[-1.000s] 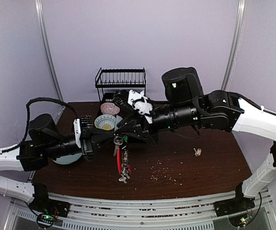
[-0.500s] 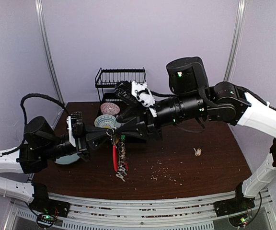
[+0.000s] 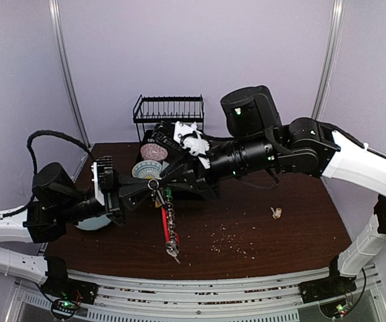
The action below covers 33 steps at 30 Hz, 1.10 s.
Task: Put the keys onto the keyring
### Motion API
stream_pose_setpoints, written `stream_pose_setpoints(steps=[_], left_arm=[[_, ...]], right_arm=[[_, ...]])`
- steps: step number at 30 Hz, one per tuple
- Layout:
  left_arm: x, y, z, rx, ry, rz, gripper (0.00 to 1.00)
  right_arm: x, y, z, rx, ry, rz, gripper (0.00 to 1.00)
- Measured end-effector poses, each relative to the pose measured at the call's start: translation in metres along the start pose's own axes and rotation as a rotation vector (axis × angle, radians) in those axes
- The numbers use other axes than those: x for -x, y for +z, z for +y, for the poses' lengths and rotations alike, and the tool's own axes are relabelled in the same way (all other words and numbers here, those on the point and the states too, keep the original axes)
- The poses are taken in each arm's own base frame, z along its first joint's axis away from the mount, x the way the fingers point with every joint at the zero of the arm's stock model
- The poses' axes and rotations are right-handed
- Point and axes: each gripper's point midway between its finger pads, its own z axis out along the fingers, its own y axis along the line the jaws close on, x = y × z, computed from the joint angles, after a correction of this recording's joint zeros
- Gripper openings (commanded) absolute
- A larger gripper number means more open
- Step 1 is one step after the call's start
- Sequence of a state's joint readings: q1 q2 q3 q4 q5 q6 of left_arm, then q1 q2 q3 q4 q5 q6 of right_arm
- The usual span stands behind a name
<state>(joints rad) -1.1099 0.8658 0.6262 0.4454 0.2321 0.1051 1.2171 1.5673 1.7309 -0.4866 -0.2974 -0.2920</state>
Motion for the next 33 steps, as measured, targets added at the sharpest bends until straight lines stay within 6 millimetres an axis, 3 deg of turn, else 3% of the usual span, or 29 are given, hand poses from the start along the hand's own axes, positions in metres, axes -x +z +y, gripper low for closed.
stream_pose_setpoints(steps=[4,10,11,14,17,27,33], left_arm=[[0.000,0.000,0.000,0.001,0.000,-0.001,0.00],[0.000,0.000,0.000,0.002,-0.001,0.000,0.00],[0.000,0.000,0.001,0.004,-0.002,0.000,0.03],[0.000,-0.001,0.005,0.031,-0.007,0.005,0.29],[0.001,-0.005,0.014,0.083,-0.027,0.011,0.40],[-0.037,-0.032,0.039,0.285,-0.106,0.152,0.37],[-0.044,-0.022,0.041,0.277,-0.110,0.198,0.37]], right_arm=[[-0.001,0.000,0.000,-0.002,-0.009,0.003,0.00],[-0.001,0.000,0.001,0.003,-0.023,0.005,0.00],[-0.001,0.000,0.001,0.003,-0.022,0.004,0.00],[0.000,0.001,-0.002,-0.010,-0.003,-0.006,0.00],[-0.008,0.003,-0.010,-0.058,0.050,0.001,0.00],[-0.014,0.001,-0.037,-0.215,0.137,0.020,0.00],[-0.016,0.000,-0.044,-0.258,0.146,0.027,0.00]])
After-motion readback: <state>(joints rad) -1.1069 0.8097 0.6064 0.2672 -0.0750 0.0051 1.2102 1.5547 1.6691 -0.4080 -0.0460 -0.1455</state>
